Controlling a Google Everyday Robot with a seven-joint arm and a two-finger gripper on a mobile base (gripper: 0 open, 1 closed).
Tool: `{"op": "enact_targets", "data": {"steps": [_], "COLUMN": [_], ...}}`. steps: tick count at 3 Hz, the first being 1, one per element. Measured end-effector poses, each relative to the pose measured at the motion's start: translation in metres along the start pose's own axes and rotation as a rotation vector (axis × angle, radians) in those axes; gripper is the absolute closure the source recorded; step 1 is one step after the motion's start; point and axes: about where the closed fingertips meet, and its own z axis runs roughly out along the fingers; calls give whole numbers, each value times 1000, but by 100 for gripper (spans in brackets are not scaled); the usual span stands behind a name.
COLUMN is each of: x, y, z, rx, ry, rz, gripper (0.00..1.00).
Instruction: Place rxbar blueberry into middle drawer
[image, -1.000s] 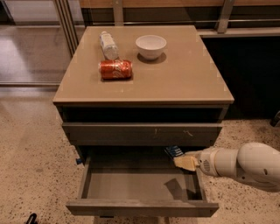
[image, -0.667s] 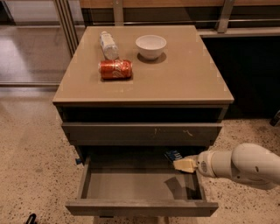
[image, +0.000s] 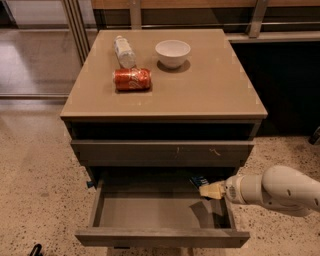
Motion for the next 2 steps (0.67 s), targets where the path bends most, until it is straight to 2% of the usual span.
{"op": "enact_targets", "data": {"steps": [1,2], "x": [15,31], "y": [-1,0], "z": [23,67], "rx": [-6,-28], "ry": [28,90], "rz": [21,30], "gripper": [100,100]}}
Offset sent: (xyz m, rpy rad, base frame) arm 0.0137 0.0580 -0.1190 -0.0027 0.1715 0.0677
